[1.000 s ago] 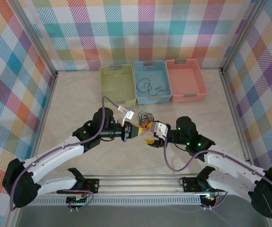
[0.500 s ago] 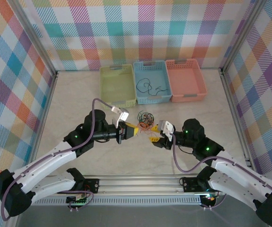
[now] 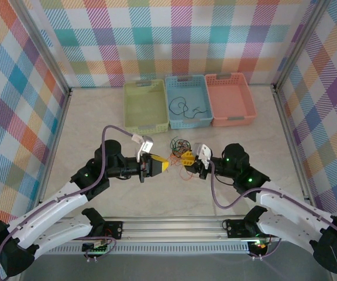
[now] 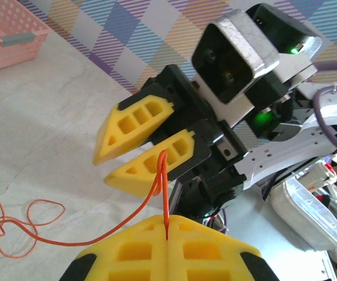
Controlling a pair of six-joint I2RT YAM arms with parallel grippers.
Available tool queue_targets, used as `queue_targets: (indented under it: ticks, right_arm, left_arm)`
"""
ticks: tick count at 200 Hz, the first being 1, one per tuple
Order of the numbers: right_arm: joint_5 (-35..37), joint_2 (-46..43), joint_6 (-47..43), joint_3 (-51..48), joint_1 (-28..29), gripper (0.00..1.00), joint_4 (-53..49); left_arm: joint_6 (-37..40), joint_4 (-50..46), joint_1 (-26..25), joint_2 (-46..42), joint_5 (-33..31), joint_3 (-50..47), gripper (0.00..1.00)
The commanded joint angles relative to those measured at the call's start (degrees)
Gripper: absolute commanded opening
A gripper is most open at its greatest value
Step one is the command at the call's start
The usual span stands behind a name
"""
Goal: Untangle the cables
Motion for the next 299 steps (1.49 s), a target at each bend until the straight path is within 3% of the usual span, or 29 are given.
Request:
queue_targets:
  ticks: [1, 103, 131, 175, 197, 299]
  right_arm:
    - [-3.93, 2.05, 1.31, 0.13, -0.09, 0.21, 7.75]
    - [-8.99, 1.41, 3.26, -0.41, -0.09, 0.2, 13.05]
    - [-12.55, 1.43, 2.7, -0.3, -0.09, 0.25, 11.18]
    - [-12.28, 1.86, 2.75, -1.85, -0.09, 0.27, 12.98]
    - [-12.06, 1.45, 2.69, -2.02, -0.08, 0.33, 13.07]
    - [-10.1, 0.59, 3.97, -3.17, -0.09, 0.34, 15.82]
  left_arm:
    - [-0.84, 2.31, -0.27, -0.24, 1.75, -0.19, 0.0]
    - [-0.75, 3.2, -0.35, 1.77, 1.91, -0.19, 0.0]
    - [-0.75, 3.68, -0.34, 2.23, 1.7, -0.28, 0.0]
    - [-0.83, 3.74, -0.29, 2.73, 1.64, -0.12, 0.0]
    - [-0.85, 3.64, -0.35, 2.56, 1.55, -0.18, 0.0]
    - [-0.6, 3.29, -0.31, 2.64, 2.04, -0.47, 0.0]
